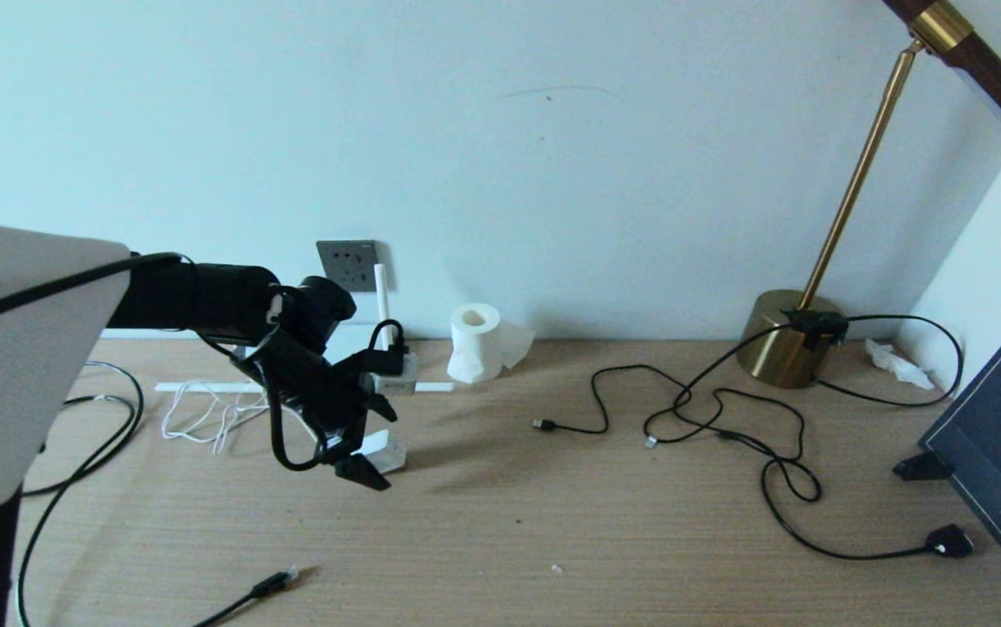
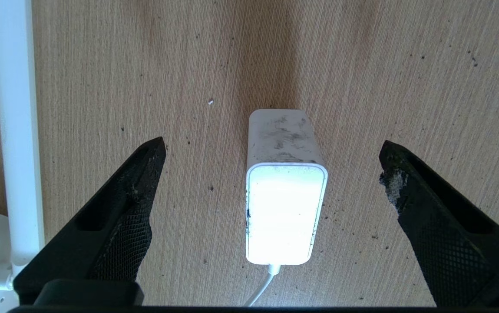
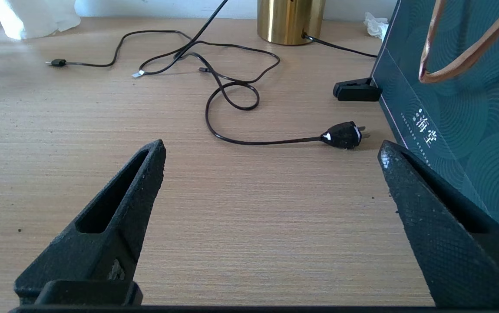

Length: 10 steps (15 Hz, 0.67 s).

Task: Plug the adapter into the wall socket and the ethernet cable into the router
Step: Pick up plug

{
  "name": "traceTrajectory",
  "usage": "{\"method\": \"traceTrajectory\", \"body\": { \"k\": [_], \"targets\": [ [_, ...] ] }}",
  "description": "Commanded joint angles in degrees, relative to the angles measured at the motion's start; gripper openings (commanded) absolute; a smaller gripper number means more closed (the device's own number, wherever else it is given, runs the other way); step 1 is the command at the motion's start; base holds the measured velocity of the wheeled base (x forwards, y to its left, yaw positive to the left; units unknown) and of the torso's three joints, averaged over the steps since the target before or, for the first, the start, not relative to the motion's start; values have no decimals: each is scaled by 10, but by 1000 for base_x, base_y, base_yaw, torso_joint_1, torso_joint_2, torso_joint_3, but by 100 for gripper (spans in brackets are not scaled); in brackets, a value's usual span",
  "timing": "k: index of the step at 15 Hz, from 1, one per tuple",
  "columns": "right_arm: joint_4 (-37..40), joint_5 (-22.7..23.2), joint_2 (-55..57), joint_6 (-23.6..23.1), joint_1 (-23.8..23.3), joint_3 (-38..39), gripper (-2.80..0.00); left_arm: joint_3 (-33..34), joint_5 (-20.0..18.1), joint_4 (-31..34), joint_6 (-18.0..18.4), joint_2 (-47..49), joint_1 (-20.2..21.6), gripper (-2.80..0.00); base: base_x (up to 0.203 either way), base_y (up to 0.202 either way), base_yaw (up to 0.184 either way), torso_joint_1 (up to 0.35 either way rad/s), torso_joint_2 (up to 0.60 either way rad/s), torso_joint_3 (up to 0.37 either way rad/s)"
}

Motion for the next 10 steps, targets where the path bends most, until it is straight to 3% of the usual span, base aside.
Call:
{"method": "traceTrajectory", "body": {
  "k": [1,10],
  "targets": [
    [0,0,0,0,0,0,0,0,-1,2,4,1,0,0,0,0,0,0,0,0],
    [0,0,0,0,-1,0,0,2,-3,3,5,4,0,0,0,0,0,0,0,0]
  ]
}}
